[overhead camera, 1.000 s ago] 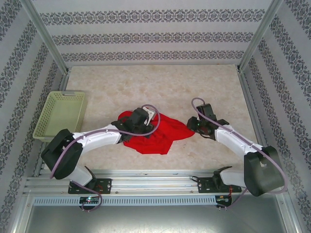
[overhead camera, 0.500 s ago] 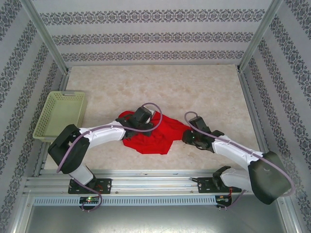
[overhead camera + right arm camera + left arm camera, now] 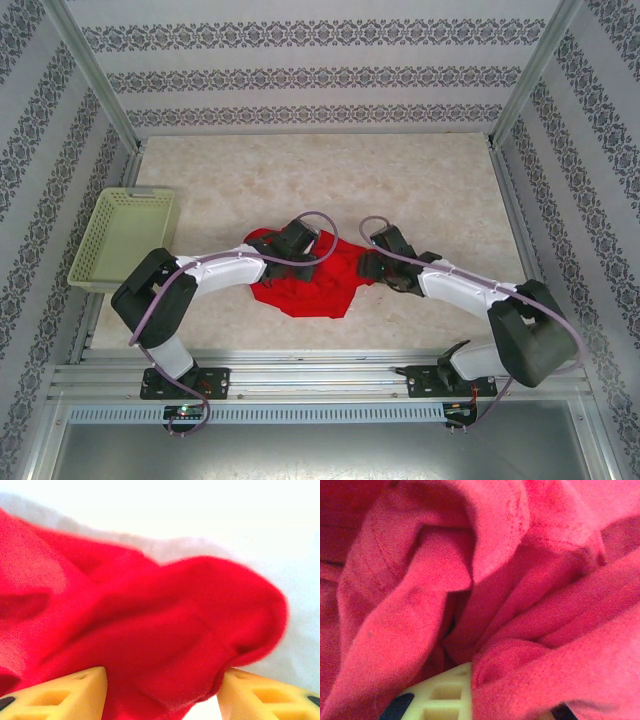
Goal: Fold the inside-out t-shirt
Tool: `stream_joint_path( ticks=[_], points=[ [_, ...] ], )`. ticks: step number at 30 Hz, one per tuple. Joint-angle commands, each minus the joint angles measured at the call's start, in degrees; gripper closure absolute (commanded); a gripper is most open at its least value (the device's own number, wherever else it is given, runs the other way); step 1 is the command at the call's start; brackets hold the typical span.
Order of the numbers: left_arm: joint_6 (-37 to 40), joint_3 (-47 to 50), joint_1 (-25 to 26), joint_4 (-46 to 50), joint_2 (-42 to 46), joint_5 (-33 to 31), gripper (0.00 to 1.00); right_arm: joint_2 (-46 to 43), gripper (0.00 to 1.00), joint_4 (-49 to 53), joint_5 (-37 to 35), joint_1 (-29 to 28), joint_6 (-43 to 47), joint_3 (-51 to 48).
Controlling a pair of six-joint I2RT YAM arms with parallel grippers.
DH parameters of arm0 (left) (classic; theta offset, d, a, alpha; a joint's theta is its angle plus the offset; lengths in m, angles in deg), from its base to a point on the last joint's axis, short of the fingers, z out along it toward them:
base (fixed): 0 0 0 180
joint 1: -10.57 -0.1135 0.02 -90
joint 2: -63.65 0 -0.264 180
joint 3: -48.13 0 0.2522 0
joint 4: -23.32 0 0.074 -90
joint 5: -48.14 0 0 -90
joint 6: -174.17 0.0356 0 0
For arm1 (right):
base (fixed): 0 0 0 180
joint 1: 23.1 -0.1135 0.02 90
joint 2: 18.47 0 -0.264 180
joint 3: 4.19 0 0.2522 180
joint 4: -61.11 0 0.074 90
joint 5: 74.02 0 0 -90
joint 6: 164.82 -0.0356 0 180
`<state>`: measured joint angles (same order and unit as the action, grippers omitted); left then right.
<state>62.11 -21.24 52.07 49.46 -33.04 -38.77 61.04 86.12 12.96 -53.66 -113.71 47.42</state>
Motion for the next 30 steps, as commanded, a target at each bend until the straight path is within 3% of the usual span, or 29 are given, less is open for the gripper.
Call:
stream_joint_path(
  ticks=[1,5,8,17,22,30],
  points=[
    [1.24,1.35,-0.41,0.82,2.55,3.32,1.0,3.61,0.41,-1.3,-0.03,3.3,2.86,3.31],
    [0.92,1.41,-0.54,2.1,3.04,1.41,1.0,4.95,0.4,0.39,1.22,5.0,4.33,5.21],
    [-0.27,1.41,-1.73,2.8,2.4,0.4,1.0,-0.09,0.39,1.17,1.77,5.07,4.27,2.83],
    [-1.16,1.0,-3.06,0.89,1.35,1.13,1.0,-14.52,0.6,3.57,4.06,9.44,2.31,-7.64],
    [-1.4,0.34,-3.0,1.11,0.49,1.65,1.0,-13.48,0.64,1.44,8.97,10.15,0.63,-9.76],
    [-1.69,-0.27,-3.04,1.05,0.27,2.09,1.0,-6.97,0.64,-5.5,9.16,5.47,-1.99,-10.26]
  ],
)
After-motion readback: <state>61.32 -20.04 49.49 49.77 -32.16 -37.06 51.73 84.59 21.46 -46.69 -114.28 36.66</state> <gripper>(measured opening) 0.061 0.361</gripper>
